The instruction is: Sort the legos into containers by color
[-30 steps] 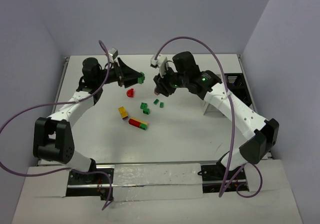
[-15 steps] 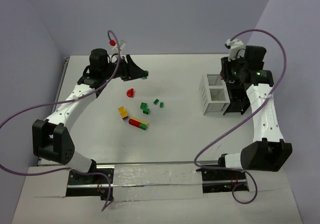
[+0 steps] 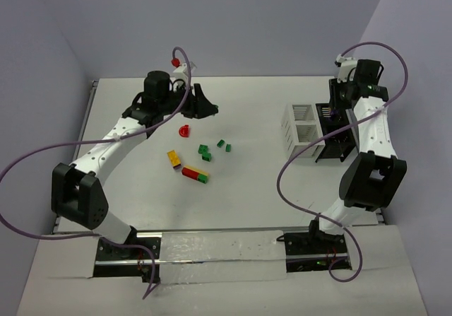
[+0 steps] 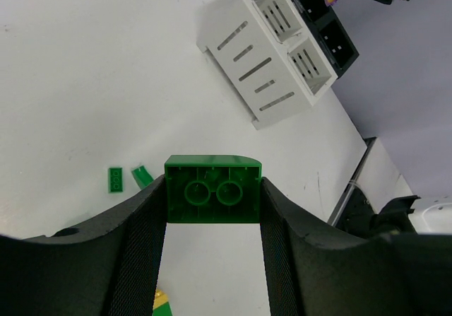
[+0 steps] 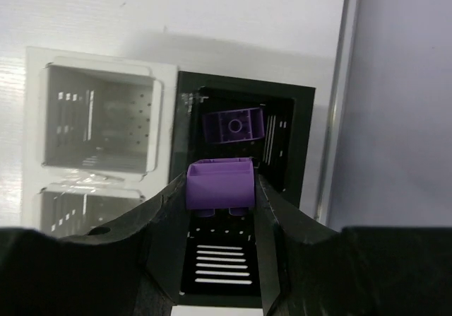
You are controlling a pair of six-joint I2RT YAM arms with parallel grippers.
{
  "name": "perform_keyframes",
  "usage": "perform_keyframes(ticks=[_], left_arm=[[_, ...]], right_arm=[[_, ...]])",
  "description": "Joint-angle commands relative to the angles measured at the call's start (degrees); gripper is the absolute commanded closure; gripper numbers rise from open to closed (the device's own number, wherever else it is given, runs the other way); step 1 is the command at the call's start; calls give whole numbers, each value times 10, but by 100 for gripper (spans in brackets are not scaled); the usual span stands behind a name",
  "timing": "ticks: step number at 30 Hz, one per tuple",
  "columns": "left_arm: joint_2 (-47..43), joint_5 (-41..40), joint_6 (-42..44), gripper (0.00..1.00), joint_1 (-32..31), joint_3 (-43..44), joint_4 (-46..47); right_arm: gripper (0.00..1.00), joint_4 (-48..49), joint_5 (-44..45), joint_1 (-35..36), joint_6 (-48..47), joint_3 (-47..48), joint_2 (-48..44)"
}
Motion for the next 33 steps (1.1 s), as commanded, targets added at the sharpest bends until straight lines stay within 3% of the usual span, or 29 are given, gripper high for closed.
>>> perform_keyframes(ticks=[1, 5, 10, 16, 20, 22, 26, 30, 31, 33], left_arm=[[12, -17, 26, 100, -16, 31, 16], [21, -36, 51, 100, -31, 42, 19], [47, -46, 78, 100, -52, 70, 27], [87, -40, 76, 100, -62, 109, 37], [103, -25, 50, 100, -63, 125, 38], [105, -16, 35, 100, -63, 126, 43], [98, 84, -74, 100, -55, 102, 109], [94, 174, -242, 100, -46, 59, 242], [96, 206, -316, 100, -43, 25, 341], [99, 239, -407, 100, -43, -5, 443]], right_arm=[[100, 45, 16, -14, -2, 39, 23], [99, 54, 17, -20, -3, 35, 40], [84, 58, 5, -23, 2, 28, 57], [28, 59, 3, -25, 4, 20, 54], [15, 43, -13, -24, 8, 29, 32], [13, 34, -33, -23, 7, 35, 14], [13, -1, -188, 2, -3, 14, -73], [13, -2, -245, 97, 1, -34, -151], [13, 9, -258, 140, 6, -52, -173], [11, 24, -269, 200, 18, -68, -194]])
